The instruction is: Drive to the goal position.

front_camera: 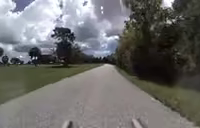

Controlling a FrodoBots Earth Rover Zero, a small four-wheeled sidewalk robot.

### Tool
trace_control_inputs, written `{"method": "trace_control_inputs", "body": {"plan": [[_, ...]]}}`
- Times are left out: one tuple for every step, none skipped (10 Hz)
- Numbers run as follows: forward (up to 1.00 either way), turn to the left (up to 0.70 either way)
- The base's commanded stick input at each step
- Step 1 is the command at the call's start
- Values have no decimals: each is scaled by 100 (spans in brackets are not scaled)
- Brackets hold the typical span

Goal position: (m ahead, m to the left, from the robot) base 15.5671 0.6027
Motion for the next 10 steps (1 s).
{"method": "trace_control_inputs", "body": {"plan": [[70, 1], [70, 1], [70, 1], [70, 1], [70, 1], [70, 1], [70, 1], [70, 1], [70, 1], [70, 1]]}}
